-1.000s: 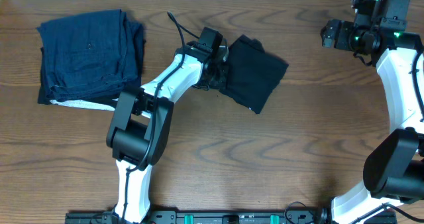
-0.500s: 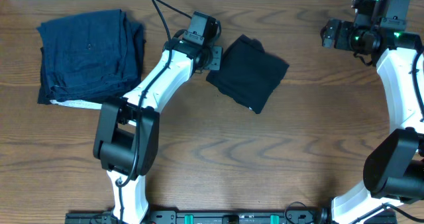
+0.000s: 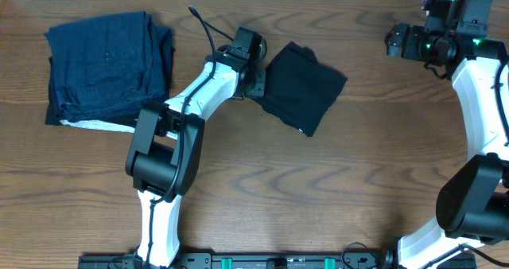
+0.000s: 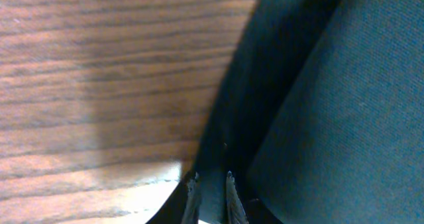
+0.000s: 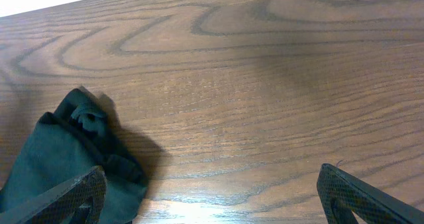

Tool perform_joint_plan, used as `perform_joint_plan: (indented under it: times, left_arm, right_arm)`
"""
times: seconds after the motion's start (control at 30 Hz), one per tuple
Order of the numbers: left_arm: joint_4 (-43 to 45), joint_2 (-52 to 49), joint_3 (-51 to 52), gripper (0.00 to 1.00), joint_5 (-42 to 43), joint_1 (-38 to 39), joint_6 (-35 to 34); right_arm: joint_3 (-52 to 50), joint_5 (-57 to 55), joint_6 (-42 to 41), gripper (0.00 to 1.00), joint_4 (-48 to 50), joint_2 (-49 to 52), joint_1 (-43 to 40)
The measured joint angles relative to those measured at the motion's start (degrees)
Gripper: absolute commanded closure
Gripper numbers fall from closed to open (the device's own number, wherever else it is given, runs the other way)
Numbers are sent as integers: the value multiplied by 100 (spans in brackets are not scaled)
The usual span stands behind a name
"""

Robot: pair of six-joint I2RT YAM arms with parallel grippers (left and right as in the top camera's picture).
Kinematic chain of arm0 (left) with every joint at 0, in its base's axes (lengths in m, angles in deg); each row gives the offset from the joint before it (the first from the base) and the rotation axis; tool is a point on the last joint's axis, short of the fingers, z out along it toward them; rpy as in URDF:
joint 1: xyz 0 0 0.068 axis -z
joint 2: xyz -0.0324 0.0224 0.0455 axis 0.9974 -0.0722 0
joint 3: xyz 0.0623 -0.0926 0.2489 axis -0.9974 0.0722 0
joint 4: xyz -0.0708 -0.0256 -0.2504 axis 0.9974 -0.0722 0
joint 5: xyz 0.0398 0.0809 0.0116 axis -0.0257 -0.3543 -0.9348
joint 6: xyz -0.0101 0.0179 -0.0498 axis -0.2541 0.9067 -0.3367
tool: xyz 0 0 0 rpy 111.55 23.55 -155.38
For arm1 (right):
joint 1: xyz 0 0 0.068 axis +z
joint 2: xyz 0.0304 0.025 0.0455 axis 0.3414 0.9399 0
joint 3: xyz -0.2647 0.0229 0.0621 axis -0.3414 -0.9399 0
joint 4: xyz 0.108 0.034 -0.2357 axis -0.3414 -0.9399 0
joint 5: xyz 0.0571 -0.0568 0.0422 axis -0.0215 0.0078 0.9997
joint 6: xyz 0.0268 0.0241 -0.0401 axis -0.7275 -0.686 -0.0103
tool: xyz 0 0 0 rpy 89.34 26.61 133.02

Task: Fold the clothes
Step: 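Drag the folded black shirt leftward toward the clothes stack with the left gripper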

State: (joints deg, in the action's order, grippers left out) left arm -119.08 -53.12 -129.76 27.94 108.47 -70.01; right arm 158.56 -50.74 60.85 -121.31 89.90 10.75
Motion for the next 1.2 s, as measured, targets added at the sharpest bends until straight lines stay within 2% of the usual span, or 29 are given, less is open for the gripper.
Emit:
perform_joint_plan:
  times: [0.27, 0.6, 0.9, 1.2]
  left_arm:
    - [-120, 0, 35, 83, 345, 0, -188]
    - [-706, 0, 55, 83, 426, 0, -450]
    - [-680, 0, 4, 91, 422, -2, -424]
    - [144, 2, -240, 91, 422, 0, -116]
  right_arm:
    - [0, 0, 0, 1, -2, 0, 0]
    - [0, 0, 0, 1, 0, 0, 0]
    - [0, 0, 0, 1, 0, 0, 0]
    - [0, 0, 0, 1, 0, 0, 0]
